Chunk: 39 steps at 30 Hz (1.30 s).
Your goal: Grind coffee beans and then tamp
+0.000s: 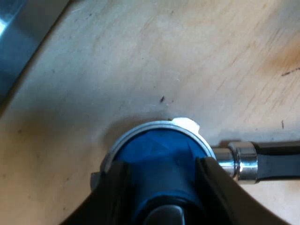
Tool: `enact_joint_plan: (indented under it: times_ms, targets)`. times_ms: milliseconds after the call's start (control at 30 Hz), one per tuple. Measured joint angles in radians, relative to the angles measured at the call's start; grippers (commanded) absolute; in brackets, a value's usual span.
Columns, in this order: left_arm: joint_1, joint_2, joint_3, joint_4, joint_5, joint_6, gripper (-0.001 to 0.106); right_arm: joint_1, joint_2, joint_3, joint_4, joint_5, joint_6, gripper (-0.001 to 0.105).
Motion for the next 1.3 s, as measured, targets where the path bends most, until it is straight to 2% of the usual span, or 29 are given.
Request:
enact_joint_plan:
  times_ms: [167,433,533,767,800,1300]
  targets:
    - [0.0,0.026,-0.005,-0.008,0.009,0.0,0.0,0.0,0.0,0.0,0.0,0.0,0.0,0.07]
    - [0.002,0.07,-0.024,-0.012,0.059,0.005,0.0,0.0,0.0,0.0,0.0,0.0,0.0,0.07]
    - [0.002,0.07,-0.007,-0.025,0.063,0.005,0.0,0.0,0.0,0.0,0.0,0.0,0.0,0.07]
    - [0.002,0.054,0.039,-0.074,0.065,0.005,0.0,0.0,0.0,0.0,0.0,0.0,0.0,0.07]
    - [0.002,0.043,0.07,-0.112,0.065,0.005,0.0,0.0,0.0,0.0,0.0,0.0,0.0,0.07]
    - [0.002,0.015,0.087,-0.112,0.049,0.005,0.0,0.0,0.0,0.0,0.0,0.0,0.0,0.07]
